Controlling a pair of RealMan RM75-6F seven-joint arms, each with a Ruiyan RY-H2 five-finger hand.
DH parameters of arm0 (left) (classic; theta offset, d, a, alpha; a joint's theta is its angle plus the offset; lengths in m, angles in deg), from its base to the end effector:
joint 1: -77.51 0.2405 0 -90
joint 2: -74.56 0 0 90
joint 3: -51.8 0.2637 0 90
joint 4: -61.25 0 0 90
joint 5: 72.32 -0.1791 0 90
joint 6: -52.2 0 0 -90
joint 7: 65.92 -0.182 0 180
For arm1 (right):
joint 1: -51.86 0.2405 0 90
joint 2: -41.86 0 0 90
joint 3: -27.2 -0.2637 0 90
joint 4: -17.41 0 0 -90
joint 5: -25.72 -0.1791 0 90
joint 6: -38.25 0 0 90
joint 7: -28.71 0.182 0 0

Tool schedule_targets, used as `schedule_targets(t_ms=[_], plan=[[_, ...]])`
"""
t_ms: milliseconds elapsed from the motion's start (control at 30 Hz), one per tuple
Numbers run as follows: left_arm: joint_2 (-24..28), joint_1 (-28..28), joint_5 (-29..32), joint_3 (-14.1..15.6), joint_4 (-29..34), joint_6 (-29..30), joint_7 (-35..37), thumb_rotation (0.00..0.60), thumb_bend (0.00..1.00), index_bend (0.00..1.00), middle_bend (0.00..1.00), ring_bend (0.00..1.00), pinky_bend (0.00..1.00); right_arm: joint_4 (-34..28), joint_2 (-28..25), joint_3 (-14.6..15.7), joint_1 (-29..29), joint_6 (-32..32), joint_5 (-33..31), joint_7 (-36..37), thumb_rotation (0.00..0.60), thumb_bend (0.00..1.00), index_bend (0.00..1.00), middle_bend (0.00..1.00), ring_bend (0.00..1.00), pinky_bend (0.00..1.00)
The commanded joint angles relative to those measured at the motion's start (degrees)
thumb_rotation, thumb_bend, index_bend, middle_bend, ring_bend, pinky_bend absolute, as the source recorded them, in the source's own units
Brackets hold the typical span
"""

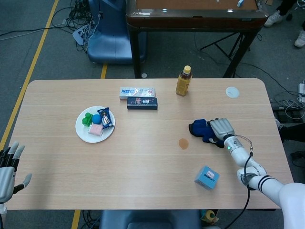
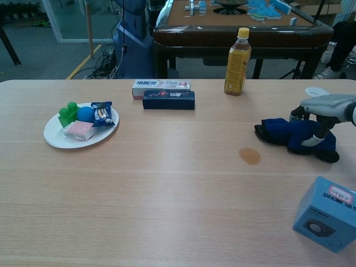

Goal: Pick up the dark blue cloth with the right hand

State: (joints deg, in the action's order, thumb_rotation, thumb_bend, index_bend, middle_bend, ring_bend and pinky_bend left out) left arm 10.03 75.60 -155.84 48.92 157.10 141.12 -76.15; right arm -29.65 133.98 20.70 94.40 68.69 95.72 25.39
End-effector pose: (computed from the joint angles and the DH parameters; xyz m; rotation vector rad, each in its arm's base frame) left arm -0.3082 0.2002 0.1973 -1.3230 -0.8246 -0.7968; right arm -0.2985 -0.4252 0.0083 1.8499 -0.9860 0.3811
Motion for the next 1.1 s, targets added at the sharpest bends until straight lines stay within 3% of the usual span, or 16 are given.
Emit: schedule_targets(t_ms=[33, 167, 300, 533, 700, 1100], plan=[[-0.03, 0.06, -0.09, 0.07, -0.01, 0.02, 0.05, 0.6, 0.26, 0.0, 0.0, 0.01, 0.03, 0.57, 0.58, 0.27, 0.04, 0.21, 0.54, 0.63, 0.6, 0.46, 0.52, 0.43, 0.37, 0.49], [0.02, 0.18, 0.07, 0.09, 0.0, 0.01, 0.02, 0.6, 0.26, 0.0, 0.0, 0.01, 0.03, -1.93, -0.39, -0.09, -0.76, 4.08, 2.96, 4.53, 0.6, 0.59, 0.65, 0.54, 0.51, 0.65], [0.04, 0.19, -0.26, 0.09, 0.07, 0.17, 0.0, 0.6, 0.26, 0.0, 0.0, 0.01, 0.03, -7.53, -3.46, -0.22, -1.57, 8.95, 6.19, 8.1, 0.6, 0.6, 0.68, 0.58, 0.57, 0.71], [-0.16, 0.1, -0.7, 0.21, 0.02, 0.02, 0.09, 0.6, 0.26, 0.0, 0.0, 0.01, 0.03, -18.16, -7.8, 0.28, -1.85, 12.61, 9.37, 9.74, 0.6, 0.61, 0.68, 0.58, 0.58, 0.71], [0.14, 0.57, -0.56, 0.26, -0.1, 0.5, 0.55, 0.6, 0.26, 0.0, 0.0, 0.01, 0.03, -22.21, -8.09, 1.13, -1.27, 12.52, 10.1, 7.61, 0.6, 0.6, 0.69, 0.58, 0.58, 0.71], [0.54, 1.31, -0.67, 0.7, -0.2, 0.8, 1.47, 0.6, 0.26, 0.0, 0.0, 0.01, 0.03, -18.87, -1.12, 2.01, 1.3, 7.38, 4.55, -3.37, 0.6, 0.6, 0.68, 0.57, 0.58, 0.61]])
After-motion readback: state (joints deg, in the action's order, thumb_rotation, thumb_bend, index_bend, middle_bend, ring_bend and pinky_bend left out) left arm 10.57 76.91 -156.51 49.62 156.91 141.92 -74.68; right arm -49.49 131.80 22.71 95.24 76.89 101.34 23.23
